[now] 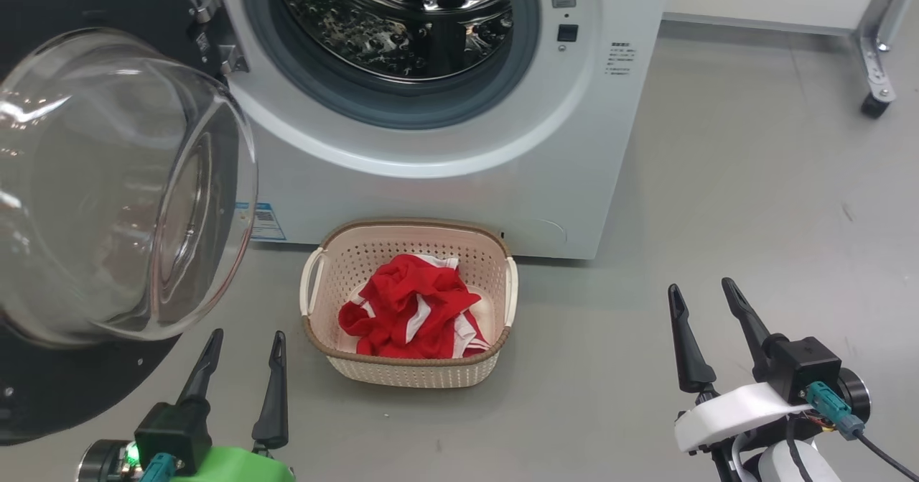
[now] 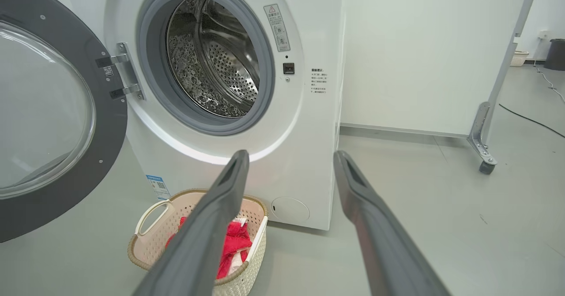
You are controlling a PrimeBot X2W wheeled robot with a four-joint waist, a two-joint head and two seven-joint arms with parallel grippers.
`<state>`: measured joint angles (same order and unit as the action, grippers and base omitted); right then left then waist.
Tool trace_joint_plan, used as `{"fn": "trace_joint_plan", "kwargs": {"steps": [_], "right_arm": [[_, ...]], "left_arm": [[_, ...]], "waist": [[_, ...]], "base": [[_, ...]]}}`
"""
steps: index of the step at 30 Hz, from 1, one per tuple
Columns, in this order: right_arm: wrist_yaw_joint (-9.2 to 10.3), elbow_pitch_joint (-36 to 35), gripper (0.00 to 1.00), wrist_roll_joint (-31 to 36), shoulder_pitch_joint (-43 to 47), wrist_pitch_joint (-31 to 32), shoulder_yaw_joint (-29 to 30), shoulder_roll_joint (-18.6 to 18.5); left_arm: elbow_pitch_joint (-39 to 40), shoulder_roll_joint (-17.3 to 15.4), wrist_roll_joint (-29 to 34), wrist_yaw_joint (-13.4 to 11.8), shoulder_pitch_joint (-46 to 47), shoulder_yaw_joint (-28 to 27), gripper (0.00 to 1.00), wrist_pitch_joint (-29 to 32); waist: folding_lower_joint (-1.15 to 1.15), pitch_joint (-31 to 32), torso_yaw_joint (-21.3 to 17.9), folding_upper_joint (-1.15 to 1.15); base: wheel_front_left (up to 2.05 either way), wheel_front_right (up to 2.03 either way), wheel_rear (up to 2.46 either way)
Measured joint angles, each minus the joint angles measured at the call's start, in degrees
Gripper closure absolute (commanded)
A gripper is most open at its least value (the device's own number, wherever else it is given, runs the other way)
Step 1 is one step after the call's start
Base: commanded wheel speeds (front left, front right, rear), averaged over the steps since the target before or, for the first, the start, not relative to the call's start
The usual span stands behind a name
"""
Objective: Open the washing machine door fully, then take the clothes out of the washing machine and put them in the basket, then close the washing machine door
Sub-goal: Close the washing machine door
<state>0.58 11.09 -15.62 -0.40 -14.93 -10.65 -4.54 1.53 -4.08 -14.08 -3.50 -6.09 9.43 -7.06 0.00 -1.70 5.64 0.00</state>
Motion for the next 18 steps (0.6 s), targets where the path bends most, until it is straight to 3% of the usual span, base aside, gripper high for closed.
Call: {"fn": "trace_joint_plan", "kwargs": {"steps": [18], "right_arm": [[-1.1, 0.23, 0.0, 0.64, 0.03, 0.0, -1.15, 0.07]], "left_arm": [[0.32, 0.03, -0.01, -1.33, -0.04, -1.71, 0.0, -0.07]], "waist": [[0.0, 0.35, 13.57, 0.0]], "base": [[0.0, 0.0, 0.0]]}}
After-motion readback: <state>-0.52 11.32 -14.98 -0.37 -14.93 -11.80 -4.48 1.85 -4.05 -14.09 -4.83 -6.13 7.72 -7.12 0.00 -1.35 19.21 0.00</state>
